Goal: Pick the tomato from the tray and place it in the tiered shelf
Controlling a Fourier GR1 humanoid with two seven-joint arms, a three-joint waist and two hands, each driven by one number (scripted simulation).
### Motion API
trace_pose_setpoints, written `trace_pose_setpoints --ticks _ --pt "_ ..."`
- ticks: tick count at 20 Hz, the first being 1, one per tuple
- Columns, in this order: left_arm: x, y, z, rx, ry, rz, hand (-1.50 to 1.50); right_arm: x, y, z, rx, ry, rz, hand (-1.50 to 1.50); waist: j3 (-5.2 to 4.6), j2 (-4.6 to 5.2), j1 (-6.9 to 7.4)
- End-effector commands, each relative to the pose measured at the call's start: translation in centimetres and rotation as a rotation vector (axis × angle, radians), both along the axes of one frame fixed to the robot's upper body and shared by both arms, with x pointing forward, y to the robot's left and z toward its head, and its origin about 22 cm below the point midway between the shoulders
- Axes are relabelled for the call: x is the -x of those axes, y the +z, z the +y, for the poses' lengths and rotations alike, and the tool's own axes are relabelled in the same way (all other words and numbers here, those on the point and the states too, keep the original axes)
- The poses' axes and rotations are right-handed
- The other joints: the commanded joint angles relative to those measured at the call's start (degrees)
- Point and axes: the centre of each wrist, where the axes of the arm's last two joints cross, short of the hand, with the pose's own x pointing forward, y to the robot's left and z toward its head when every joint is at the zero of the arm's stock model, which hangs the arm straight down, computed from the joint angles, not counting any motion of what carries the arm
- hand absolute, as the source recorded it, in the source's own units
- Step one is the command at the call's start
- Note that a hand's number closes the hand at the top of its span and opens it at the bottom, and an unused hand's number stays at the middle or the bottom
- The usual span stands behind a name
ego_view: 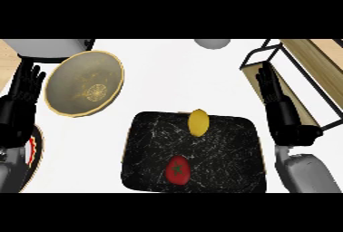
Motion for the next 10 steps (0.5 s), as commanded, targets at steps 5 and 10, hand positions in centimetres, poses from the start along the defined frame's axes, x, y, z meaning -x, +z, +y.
trace_pose_setpoints --ticks 5,10 --pt "-0.7 -1.4 -1.6 0.067 -0.047 0.180 0.00 2.7 4.2 3.8 0.050 -0.143 -0.086 1.50 -0.45 0.49 -2.27" --pt "-0.8 -2.0 -2.3 0.132 -0.084 0.268 0.00 5.1 -0.5 4.6 -0.218 -0.363 0.156 -1.50 -0.27 0.67 -2.68"
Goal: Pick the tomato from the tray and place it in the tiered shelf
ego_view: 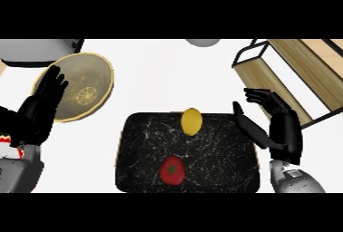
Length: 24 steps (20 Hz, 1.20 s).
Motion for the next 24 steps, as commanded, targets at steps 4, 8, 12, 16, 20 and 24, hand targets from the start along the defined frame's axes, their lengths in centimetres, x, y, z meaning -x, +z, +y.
trace_pose_setpoints --ticks 4,8,12,16,20,24 --pt "-0.4 -0.1 -2.0 0.053 -0.069 0.080 0.00 5.4 1.0 3.6 -0.204 0.115 -0.097 -1.50 0.13 0.12 1.26" --pt "-2.0 0.8 -2.4 0.048 -0.048 0.065 0.00 8.3 4.5 4.0 -0.059 0.238 -0.012 -1.50 0.01 0.09 0.97" --pt "-0.6 -0.2 -2.2 0.038 -0.065 0.073 0.00 8.4 5.6 2.9 0.130 0.331 0.236 -1.50 -0.19 -0.09 1.77" --pt "-1.8 1.1 -2.3 0.033 -0.059 0.061 0.00 8.1 5.2 2.2 0.516 0.341 0.396 -1.50 -0.60 -0.16 1.54" --pt "-1.4 0.6 -2.3 0.024 -0.074 0.075 0.00 6.8 6.7 1.1 0.860 0.233 0.502 -1.50 -0.67 -0.27 2.53" --pt "-2.1 1.4 -1.9 0.042 -0.088 0.076 0.00 7.5 8.5 6.6 0.884 0.224 0.565 -1.50 -0.41 0.00 3.51"
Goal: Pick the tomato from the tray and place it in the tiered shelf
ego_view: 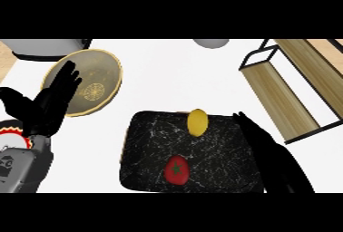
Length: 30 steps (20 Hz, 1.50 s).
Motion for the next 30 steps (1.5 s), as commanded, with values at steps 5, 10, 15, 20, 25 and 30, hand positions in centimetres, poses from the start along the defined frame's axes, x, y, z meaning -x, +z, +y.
trace_pose_setpoints --ticks 5,10,15,20,25,30 --pt "0.0 -0.1 -1.3 0.005 -0.013 -0.003 0.00 -0.8 1.1 8.3 0.197 -0.060 0.112 -1.50 0.39 0.17 0.54" --pt "-0.7 0.8 -0.4 0.014 -0.024 0.007 0.00 -2.1 -1.1 11.6 0.321 -0.054 0.214 -1.50 0.37 0.21 0.21" --pt "-0.3 0.0 -1.7 0.007 -0.010 0.004 0.00 -2.5 -1.9 13.9 0.390 -0.046 0.244 -1.50 0.39 0.01 -0.75" --pt "0.1 -0.9 0.7 0.002 0.027 0.003 0.00 -2.9 -2.8 14.7 0.437 -0.067 0.280 -1.50 0.45 0.13 -1.17" --pt "0.1 -1.3 0.3 0.010 0.015 0.008 0.00 -2.0 -4.0 15.3 0.450 -0.063 0.281 -1.50 0.49 0.16 -0.89" --pt "0.6 -0.8 -1.1 0.010 0.016 -0.007 0.00 -3.1 -4.0 14.8 0.451 -0.097 0.306 -1.50 0.57 0.12 -0.52"
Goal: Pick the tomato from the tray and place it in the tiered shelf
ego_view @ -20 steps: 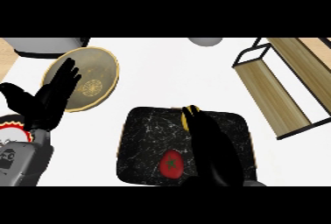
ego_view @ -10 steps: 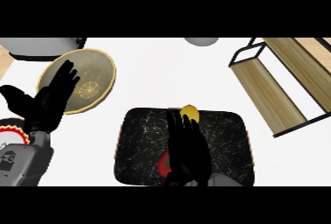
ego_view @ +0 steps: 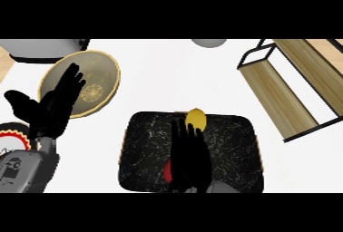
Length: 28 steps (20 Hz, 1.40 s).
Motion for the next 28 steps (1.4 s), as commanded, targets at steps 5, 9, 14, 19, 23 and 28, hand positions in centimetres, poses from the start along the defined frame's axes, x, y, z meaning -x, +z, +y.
trace_pose_setpoints --ticks 5,9,14,19,23,28 --pt "-0.1 0.1 0.8 0.007 -0.001 0.004 0.00 1.9 -0.7 1.0 0.116 -0.177 0.060 -1.50 0.03 0.10 0.00" --pt "-0.8 0.7 1.4 -0.005 -0.007 0.010 0.00 2.3 -2.1 0.9 0.123 -0.188 0.060 -1.50 0.08 0.23 -0.24" --pt "-0.3 1.5 -0.3 0.007 -0.016 -0.006 0.00 1.5 -2.0 0.8 0.120 -0.180 0.096 -1.50 0.11 0.16 0.23" --pt "0.1 1.3 0.0 0.000 -0.015 -0.009 0.00 0.7 -4.0 0.8 0.121 -0.207 0.113 -1.50 0.12 0.18 0.52" --pt "-1.0 0.3 0.8 -0.006 -0.019 -0.006 0.00 -0.5 -5.7 0.7 0.113 -0.193 0.146 -1.50 0.09 0.52 0.37" --pt "-0.3 0.8 -0.6 -0.011 -0.012 -0.010 0.00 0.3 -5.9 1.3 0.124 -0.149 0.136 1.50 0.12 0.30 0.60"
